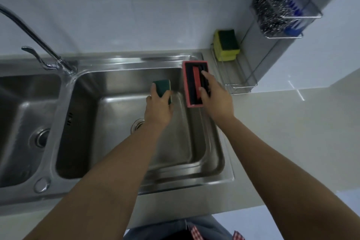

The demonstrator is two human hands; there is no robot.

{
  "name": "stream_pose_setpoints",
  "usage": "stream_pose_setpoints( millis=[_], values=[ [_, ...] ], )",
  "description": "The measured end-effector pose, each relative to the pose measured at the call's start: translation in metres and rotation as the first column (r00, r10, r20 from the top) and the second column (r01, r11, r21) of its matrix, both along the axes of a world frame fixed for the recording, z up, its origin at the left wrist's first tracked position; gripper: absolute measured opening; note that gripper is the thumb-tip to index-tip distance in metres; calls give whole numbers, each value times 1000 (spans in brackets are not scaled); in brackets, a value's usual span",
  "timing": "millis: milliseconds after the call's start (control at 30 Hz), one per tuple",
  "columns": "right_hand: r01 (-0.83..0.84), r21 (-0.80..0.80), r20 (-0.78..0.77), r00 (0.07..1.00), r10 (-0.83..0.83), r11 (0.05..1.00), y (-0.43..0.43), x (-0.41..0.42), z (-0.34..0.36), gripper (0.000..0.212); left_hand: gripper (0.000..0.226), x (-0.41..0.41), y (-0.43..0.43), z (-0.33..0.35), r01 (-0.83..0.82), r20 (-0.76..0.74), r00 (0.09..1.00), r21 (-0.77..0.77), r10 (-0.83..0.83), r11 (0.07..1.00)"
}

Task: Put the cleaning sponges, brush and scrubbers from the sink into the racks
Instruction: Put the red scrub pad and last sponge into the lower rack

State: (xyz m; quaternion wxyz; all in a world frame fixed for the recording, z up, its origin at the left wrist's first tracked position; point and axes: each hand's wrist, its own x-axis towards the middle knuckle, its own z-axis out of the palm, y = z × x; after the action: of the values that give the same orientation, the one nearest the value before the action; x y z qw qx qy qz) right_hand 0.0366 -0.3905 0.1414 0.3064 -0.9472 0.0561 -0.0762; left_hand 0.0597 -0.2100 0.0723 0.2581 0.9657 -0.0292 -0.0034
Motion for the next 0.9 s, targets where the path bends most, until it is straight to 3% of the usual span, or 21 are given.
stream_pose_setpoints(
  millis=[267, 633, 900],
  values=[
    [205, -108, 109, 975, -193, 973, -88, 33, 28, 51, 43, 25, -51, 10, 108, 75, 991, -3, -107, 994],
    [136, -254, -53, 987, -154, 958, -118, 61, 6, 50, 45, 32, -64, 8, 104, 76, 991, 42, -107, 994],
    [206, -402, -73, 964, -255, 892, -116, 64, -12, 46, 45, 38, -67, 7, 105, 70, 992, 29, -107, 994]
  ],
)
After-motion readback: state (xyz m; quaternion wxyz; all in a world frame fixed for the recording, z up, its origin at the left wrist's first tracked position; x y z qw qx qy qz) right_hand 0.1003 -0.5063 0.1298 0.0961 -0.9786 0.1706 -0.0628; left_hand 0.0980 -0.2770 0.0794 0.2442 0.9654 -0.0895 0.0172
